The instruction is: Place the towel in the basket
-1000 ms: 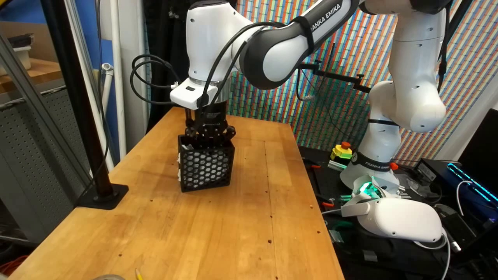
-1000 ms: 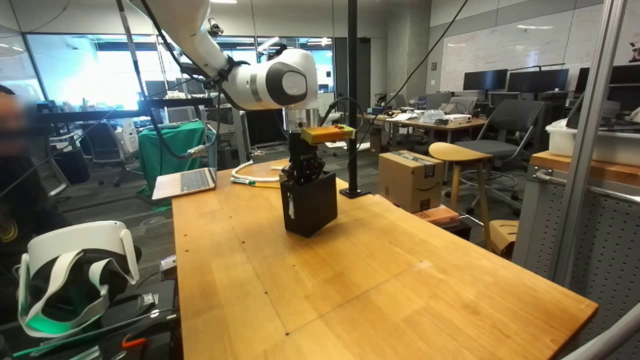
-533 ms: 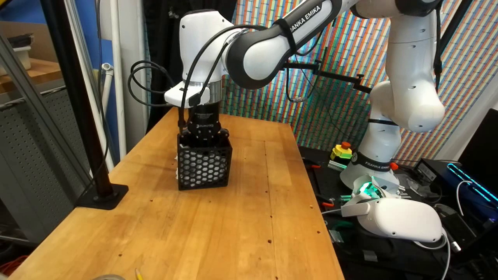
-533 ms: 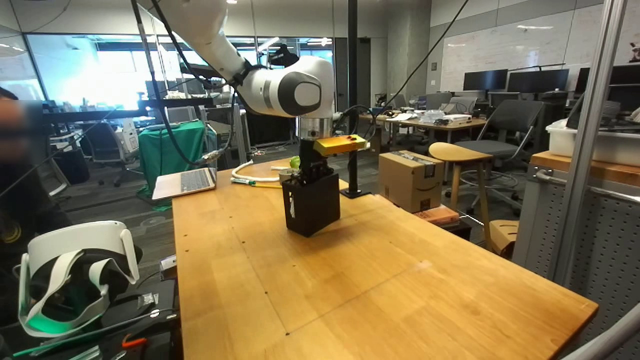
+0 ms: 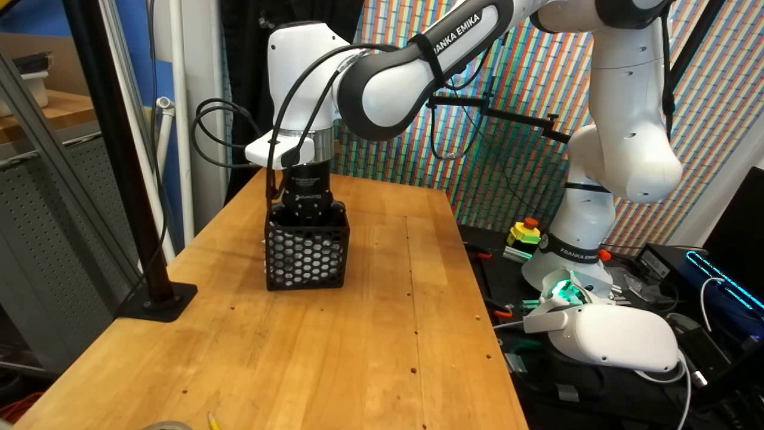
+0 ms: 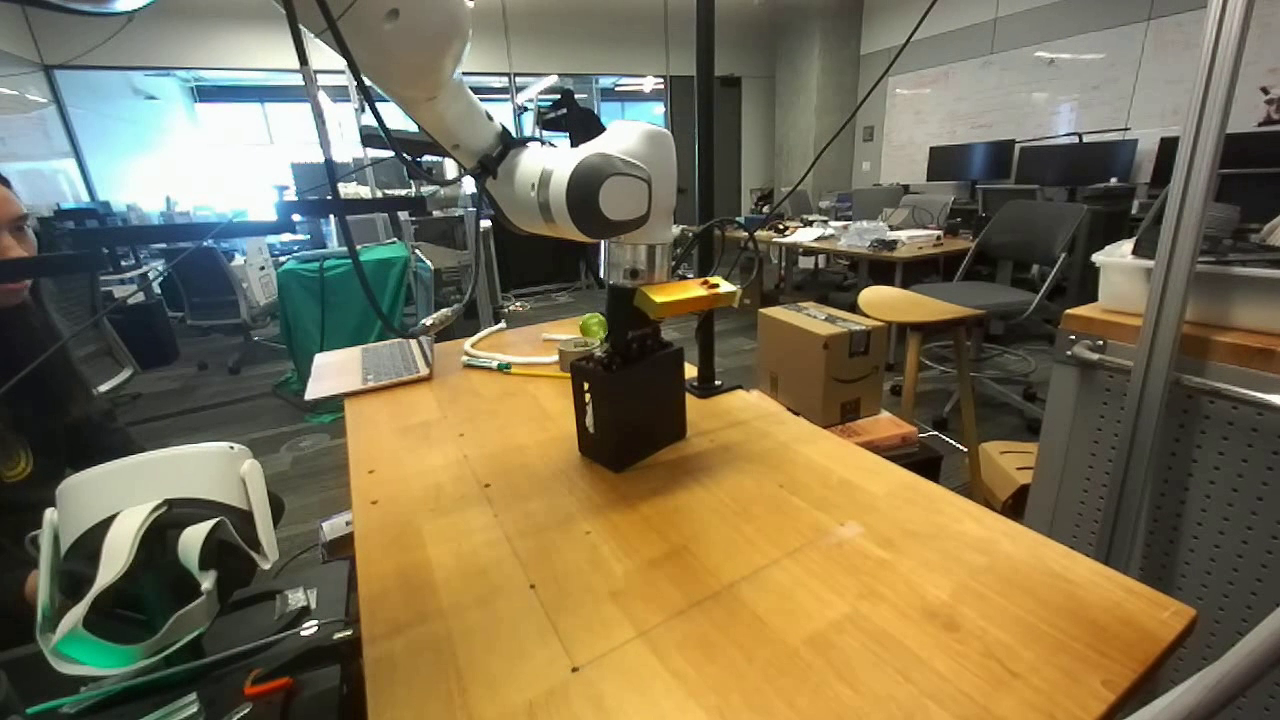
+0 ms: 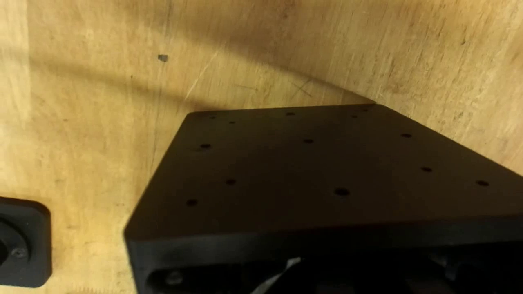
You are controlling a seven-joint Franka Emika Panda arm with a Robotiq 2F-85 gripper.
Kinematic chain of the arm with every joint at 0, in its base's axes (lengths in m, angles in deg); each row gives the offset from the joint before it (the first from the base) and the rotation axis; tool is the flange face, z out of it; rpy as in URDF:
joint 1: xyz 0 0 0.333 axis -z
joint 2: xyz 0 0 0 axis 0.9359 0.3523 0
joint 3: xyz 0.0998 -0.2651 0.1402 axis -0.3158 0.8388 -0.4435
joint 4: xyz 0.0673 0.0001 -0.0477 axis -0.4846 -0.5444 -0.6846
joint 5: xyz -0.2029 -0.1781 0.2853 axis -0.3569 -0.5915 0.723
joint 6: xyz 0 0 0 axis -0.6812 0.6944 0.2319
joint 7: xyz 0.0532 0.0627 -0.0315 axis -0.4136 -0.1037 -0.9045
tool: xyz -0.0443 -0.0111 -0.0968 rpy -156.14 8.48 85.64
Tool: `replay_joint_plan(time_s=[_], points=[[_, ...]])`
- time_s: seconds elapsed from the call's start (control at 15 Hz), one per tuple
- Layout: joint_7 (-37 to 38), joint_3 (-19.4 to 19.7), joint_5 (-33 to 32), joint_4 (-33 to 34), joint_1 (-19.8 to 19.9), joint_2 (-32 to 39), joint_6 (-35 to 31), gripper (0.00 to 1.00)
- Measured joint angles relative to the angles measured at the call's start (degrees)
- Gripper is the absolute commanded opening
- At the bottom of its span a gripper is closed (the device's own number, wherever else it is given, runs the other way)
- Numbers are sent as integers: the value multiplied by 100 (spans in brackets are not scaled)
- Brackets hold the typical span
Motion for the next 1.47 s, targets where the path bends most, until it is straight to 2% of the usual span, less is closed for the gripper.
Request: replay_joint_plan(time_s=[0.33, 1.0, 1.47], points=[[224, 4, -166, 2, -68, -47, 9, 5], [1074, -8, -1419, -2, -704, -653, 50, 5], [1096, 26, -1840, 87, -726, -736, 50, 5]])
